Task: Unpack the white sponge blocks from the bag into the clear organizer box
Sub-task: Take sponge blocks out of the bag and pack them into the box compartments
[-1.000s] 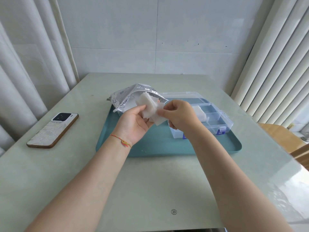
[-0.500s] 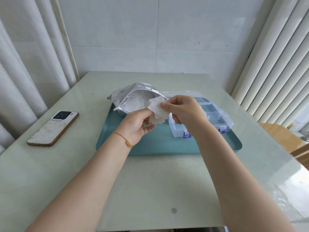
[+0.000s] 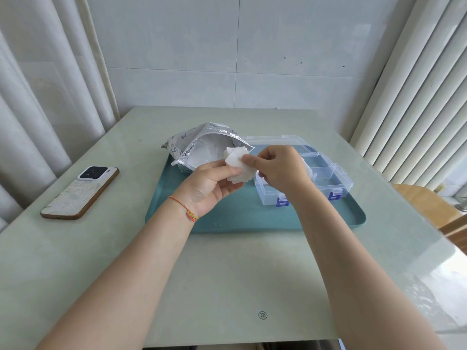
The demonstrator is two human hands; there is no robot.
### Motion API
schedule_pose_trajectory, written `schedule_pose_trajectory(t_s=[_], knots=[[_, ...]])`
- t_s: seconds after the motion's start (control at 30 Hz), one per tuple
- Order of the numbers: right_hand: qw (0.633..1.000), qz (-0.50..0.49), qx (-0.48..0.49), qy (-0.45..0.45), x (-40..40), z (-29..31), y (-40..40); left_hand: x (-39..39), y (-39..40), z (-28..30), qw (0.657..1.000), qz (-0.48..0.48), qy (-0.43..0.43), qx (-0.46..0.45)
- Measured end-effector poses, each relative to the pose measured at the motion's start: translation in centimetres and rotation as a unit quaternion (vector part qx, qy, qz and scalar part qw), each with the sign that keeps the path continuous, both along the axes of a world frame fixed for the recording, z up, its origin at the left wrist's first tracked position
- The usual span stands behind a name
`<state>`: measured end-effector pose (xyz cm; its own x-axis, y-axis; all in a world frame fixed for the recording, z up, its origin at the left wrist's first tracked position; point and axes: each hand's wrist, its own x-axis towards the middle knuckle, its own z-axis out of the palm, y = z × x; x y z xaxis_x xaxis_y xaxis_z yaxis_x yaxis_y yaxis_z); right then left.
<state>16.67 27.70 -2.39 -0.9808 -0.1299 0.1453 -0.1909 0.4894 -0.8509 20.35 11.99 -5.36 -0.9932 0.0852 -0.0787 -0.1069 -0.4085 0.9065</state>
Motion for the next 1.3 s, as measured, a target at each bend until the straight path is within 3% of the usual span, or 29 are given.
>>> schedule_pose_trajectory(t_s=[0.27, 0.43, 0.67, 0.83, 0.93, 1.03, 1.17, 1.3], knots=[[0.994, 0.001, -0.101, -0.048, 0.1, 0.2, 0.2, -0.5, 0.1, -0.6, 0.999, 0.049, 0.004, -0.020], [0.980, 0.056, -0.182, -0.064, 0.2, 0.5, 0.3, -0.6, 0.1, -0.4, 0.996, 0.083, -0.011, -0.007], [0.999, -0.005, -0.032, 0.035, 0.2, -0.7, -1.4, 0.0, 0.5, 0.0, 0.999, 0.025, -0.010, 0.033], [0.993, -0.031, 0.051, 0.104, 0.2, -1.3, -1.5, 0.1, 0.6, 0.4, 0.989, 0.030, -0.048, 0.135], [0.991, -0.031, 0.057, 0.117, 0.4, -1.5, -1.8, 0.0, 0.7, 0.3, 0.991, 0.045, -0.055, 0.113], [0.995, -0.017, 0.065, 0.074, 0.6, -1.5, -1.9, 0.0, 0.8, 0.2, 0.991, 0.055, -0.063, 0.106], [0.989, 0.004, 0.081, 0.123, 1.0, -1.5, -2.2, 0.2, 0.3, 0.4, 0.988, -0.001, -0.085, 0.129], [0.981, 0.104, 0.113, 0.122, 1.5, -1.3, -2.2, 0.2, 0.2, 0.4, 0.986, -0.055, -0.094, 0.128]])
